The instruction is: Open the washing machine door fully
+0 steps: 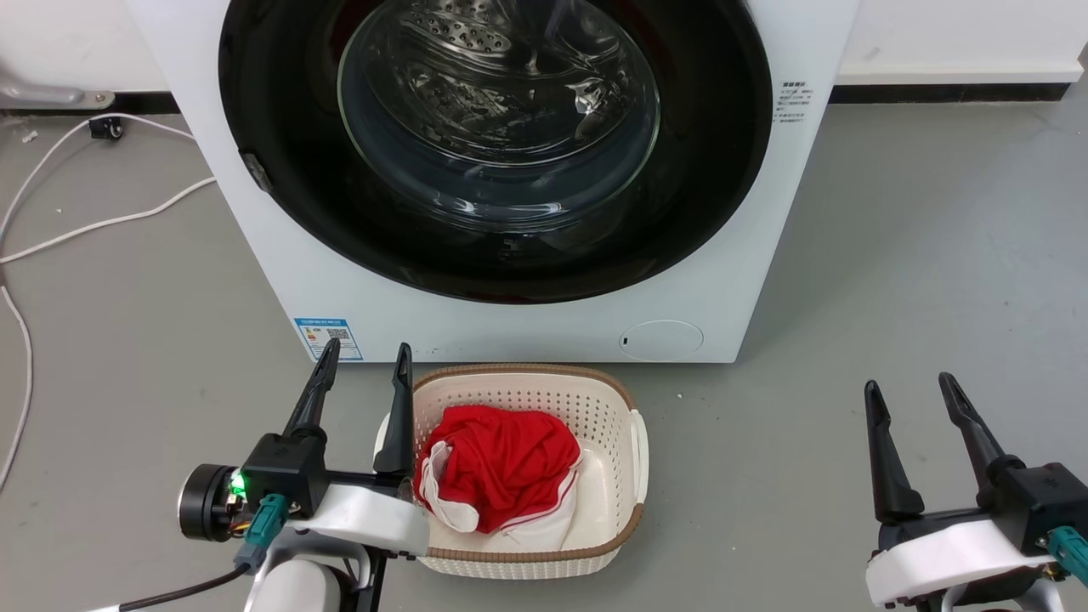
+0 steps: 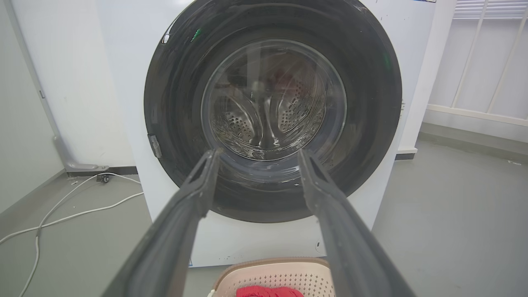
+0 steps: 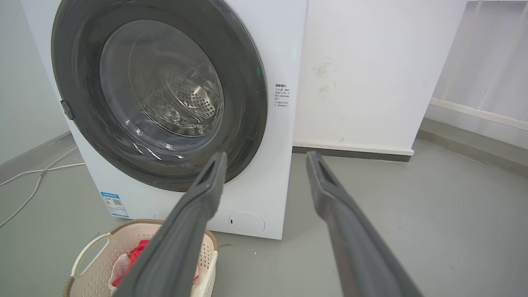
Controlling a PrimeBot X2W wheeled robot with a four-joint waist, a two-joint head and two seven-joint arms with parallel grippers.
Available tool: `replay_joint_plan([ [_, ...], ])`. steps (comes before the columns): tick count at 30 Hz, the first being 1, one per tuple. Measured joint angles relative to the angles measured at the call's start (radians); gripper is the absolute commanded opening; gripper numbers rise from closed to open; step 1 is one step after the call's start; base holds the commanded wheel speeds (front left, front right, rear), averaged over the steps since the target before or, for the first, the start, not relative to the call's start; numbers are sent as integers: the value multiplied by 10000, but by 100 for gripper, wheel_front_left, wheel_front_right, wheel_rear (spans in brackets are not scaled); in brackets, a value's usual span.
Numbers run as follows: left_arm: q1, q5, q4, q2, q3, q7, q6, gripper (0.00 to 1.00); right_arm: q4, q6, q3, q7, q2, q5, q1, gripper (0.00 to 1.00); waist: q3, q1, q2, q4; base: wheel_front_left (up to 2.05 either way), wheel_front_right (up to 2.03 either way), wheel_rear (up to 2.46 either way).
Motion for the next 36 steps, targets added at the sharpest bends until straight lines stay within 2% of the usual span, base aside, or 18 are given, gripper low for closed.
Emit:
replay_joint_plan([
  [5,1,0,8,0,17,0,0,100,54,0,-23,-36,0,67,-1,100,5,0,0,-25,0,0,0],
  [6,1,0,10,0,21,0,0,100,61,0,-38,-40,0,109,-1,56,6,0,0,-30,0,0,0],
  [7,1,0,15,0,29,0,0,100,79,0,-54,-48,0,186,-1,0,5,0,0,-33,0,0,0],
  [18,0,0,-6,2,46,-2,0,100,157,0,-40,-173,2,911,-25,0,118,0,0,-26,0,0,0],
  [22,-17,-4,-38,0,56,-13,35,100,263,0,-155,-349,8,1942,-216,0,210,0,0,-33,0,0,0],
  [28,-235,-71,-150,2,115,-13,109,100,965,-2,-303,-757,10,5492,-973,0,562,0,0,-65,0,0,0],
  [36,-754,-270,-483,2,-6,-13,224,100,1701,-2,-543,-1093,17,9601,-2645,0,1459,0,0,-18,0,0,0],
])
